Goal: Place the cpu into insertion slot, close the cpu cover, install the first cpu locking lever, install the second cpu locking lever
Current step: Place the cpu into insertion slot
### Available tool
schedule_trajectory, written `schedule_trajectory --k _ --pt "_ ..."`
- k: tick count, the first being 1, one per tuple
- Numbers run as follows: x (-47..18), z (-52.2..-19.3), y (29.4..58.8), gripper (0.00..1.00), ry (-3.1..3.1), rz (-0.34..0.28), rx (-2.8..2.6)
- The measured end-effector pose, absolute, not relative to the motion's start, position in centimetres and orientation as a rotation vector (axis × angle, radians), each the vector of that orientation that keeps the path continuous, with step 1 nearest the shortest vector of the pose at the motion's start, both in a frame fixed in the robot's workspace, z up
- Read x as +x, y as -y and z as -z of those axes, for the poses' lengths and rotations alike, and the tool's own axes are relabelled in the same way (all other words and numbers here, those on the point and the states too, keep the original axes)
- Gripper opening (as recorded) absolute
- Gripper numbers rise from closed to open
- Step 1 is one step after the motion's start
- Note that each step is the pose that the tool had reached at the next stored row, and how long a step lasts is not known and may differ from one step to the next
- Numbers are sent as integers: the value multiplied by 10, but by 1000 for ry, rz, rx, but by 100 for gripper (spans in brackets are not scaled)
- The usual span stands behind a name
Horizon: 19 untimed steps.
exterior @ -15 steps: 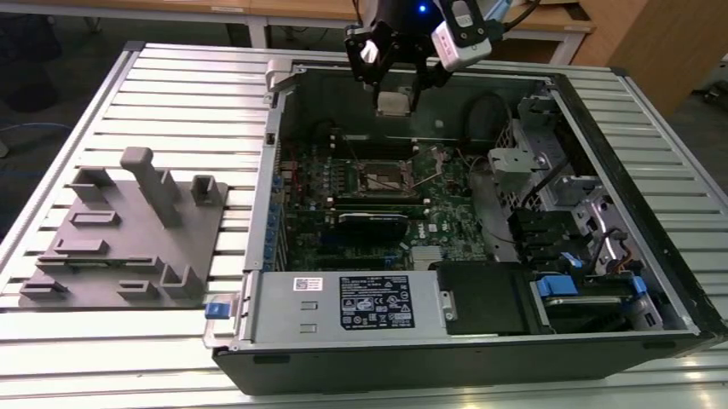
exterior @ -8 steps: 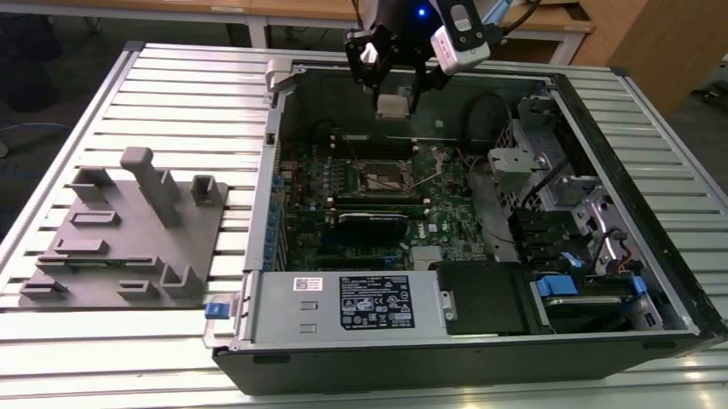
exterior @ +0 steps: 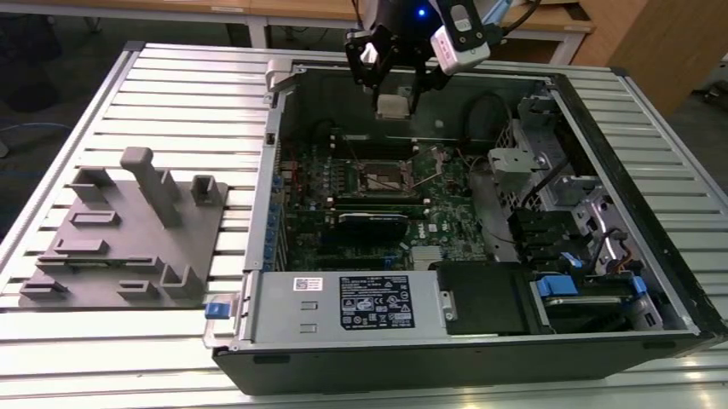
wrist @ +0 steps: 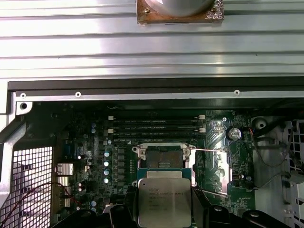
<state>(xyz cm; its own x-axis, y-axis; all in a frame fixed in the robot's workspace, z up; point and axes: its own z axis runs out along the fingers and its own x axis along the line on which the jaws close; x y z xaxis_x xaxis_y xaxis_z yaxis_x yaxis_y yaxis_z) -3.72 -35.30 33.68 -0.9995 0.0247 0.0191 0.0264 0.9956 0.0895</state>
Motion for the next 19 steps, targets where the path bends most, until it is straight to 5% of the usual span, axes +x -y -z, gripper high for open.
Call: schedule_trajectory --k 19 --pt "-37 -323 353 54 3120 140 -40"
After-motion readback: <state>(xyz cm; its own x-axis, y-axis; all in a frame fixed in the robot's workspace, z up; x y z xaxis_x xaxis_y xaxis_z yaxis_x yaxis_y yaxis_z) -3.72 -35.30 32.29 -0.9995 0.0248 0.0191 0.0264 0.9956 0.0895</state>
